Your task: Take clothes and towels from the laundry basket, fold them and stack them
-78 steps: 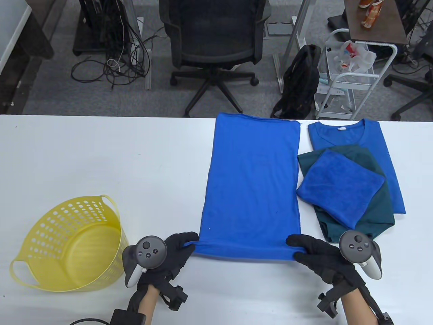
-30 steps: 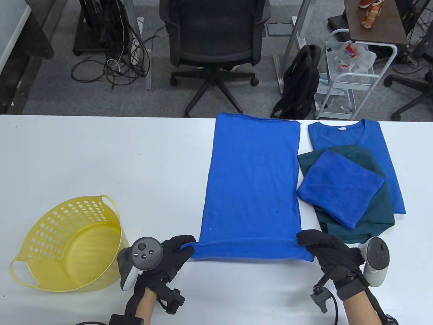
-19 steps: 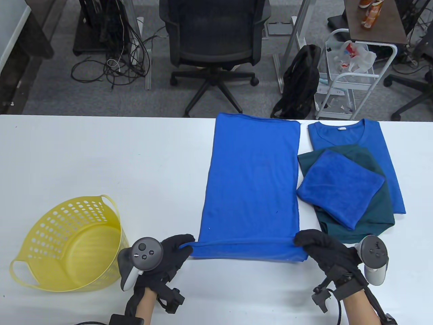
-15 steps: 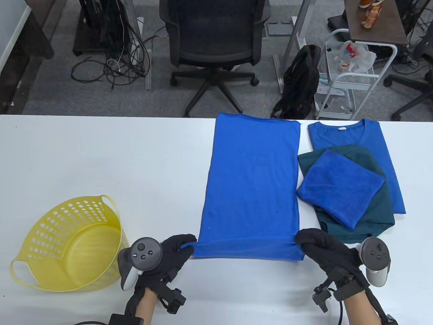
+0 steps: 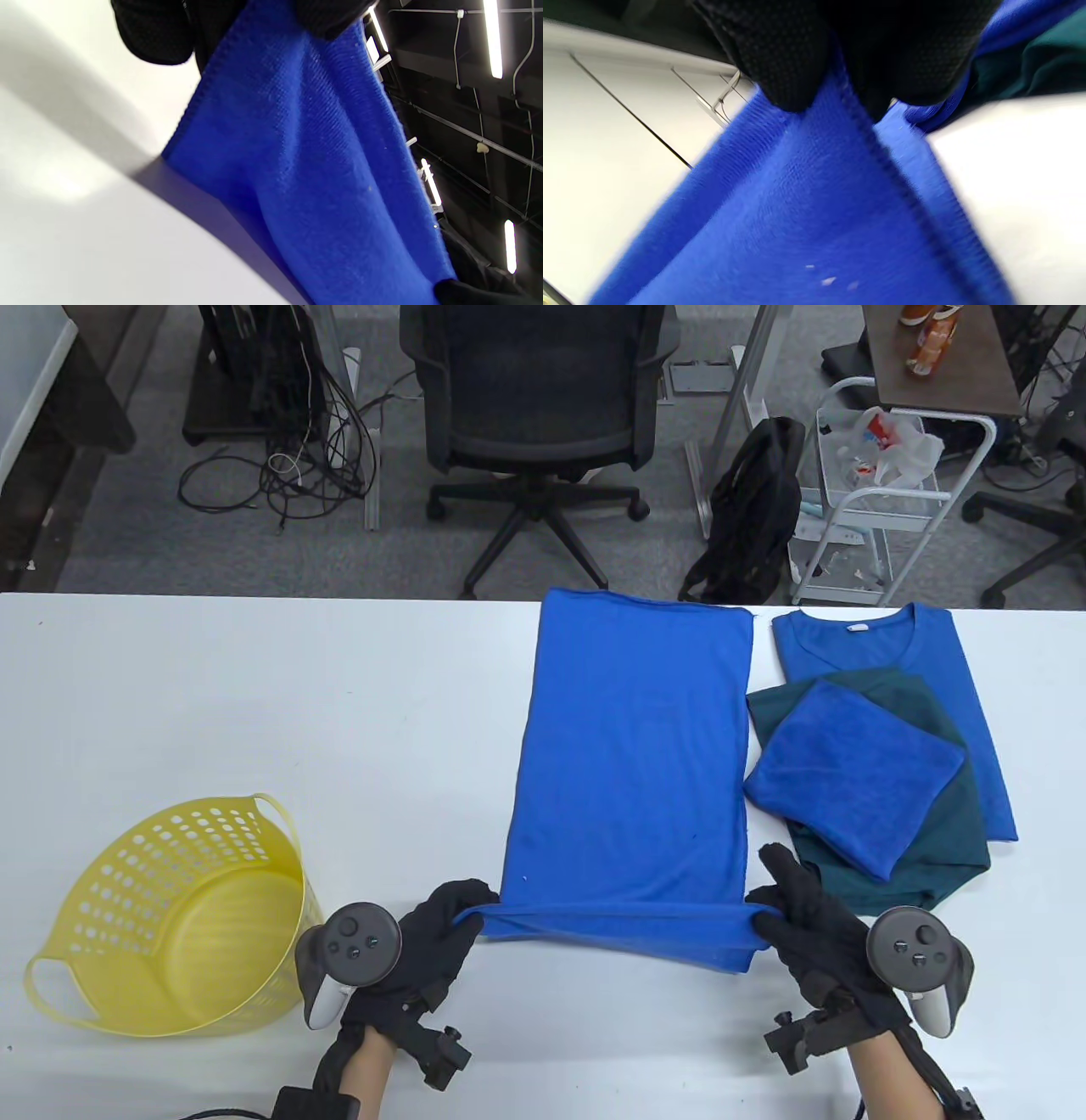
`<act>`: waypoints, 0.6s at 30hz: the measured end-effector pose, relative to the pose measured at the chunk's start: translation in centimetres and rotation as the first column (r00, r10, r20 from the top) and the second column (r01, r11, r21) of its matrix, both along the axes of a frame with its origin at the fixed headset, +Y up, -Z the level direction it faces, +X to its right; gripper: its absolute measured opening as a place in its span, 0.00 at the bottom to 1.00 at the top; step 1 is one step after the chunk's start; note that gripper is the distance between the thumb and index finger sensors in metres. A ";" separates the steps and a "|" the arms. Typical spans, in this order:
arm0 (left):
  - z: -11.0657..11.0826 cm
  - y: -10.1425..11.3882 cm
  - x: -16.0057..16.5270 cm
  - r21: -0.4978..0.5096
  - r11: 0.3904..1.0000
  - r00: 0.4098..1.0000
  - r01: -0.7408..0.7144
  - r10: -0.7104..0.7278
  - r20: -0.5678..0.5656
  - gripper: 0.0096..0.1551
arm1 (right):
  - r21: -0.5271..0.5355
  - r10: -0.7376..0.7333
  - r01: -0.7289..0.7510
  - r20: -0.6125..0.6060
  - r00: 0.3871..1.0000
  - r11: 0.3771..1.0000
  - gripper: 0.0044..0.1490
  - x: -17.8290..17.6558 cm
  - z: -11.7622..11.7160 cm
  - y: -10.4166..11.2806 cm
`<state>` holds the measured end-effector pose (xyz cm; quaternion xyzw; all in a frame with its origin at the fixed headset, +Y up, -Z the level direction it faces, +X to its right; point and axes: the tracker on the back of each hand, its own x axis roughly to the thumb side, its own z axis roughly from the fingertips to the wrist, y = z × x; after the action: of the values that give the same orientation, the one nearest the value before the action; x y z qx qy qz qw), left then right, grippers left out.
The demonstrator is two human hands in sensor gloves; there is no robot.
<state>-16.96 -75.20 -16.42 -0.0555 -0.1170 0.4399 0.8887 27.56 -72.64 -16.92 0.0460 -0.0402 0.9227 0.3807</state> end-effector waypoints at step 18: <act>-0.4 -0.7 0.8 0.033 0.995 0.995 -0.097 0.096 0.027 0.23 | -0.054 -0.417 0.414 -0.159 0.895 0.909 0.24 0.1 -0.9 -1.6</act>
<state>-16.13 -75.85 -16.77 -0.0400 -0.1383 0.4794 0.8657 27.63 -74.23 -17.78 0.1101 -0.0084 0.8131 0.5715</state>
